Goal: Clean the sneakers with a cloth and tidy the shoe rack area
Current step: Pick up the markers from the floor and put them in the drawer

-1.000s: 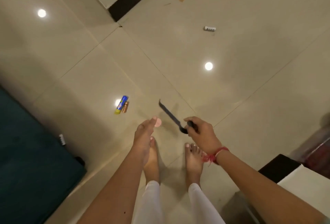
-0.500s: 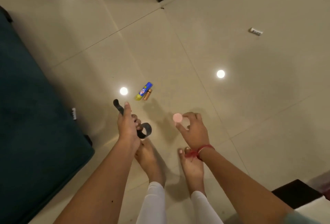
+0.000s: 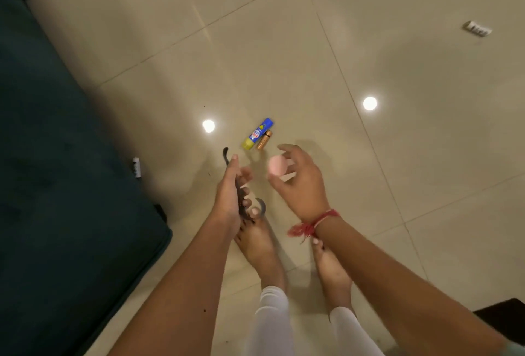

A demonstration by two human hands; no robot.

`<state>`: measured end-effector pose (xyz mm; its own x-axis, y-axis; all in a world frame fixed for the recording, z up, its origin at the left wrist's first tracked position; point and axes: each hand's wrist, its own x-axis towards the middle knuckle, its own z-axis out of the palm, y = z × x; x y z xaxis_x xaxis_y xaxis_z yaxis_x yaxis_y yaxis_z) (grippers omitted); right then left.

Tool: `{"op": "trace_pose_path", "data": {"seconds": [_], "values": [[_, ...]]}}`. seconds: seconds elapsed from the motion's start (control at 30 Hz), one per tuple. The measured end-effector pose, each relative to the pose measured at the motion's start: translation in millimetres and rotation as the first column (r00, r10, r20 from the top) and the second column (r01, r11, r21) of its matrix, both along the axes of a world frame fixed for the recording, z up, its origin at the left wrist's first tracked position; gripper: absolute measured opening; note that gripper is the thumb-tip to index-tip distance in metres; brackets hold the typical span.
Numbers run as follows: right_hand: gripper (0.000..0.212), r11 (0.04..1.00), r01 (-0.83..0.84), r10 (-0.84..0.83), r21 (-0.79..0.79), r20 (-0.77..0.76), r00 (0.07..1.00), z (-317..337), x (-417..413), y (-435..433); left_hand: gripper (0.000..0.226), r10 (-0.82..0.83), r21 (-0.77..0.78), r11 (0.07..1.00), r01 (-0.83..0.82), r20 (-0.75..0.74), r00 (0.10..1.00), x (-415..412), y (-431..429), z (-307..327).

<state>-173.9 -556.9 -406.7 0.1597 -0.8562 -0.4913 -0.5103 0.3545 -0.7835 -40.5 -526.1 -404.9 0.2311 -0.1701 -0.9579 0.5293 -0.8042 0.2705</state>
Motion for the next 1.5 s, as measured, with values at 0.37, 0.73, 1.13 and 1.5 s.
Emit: {"op": "trace_pose_path", "data": {"seconds": [0.37, 0.73, 1.13, 1.5], "values": [[0.061, 0.998, -0.024, 0.014, 0.064, 0.16, 0.987, 4.1, 49.6, -10.2, 0.02, 0.122, -0.116, 0.987, -0.11, 0.109, 0.986, 33.3, -13.4, -22.1], [0.043, 0.472, -0.88, 0.689, -0.043, -0.605, 0.399, -94.4, 43.0, -106.3, 0.015, 0.153, -0.137, 0.98, -0.142, 0.073, 0.985, 55.6, 7.4, -39.6], [0.022, 0.953, -0.302, 0.301, -0.017, 0.14, 0.943, -1.4, 81.1, -11.5, 0.045, 0.291, -0.202, 0.935, -0.29, -0.026, 0.956, 51.6, -12.5, -31.9], [0.046, 0.671, -0.72, 0.554, -0.177, -0.525, 0.646, -81.1, 17.3, -43.9, 0.016, 0.315, -0.103, 0.946, -0.307, 0.073, 0.946, 68.1, 1.7, -47.5]]}}
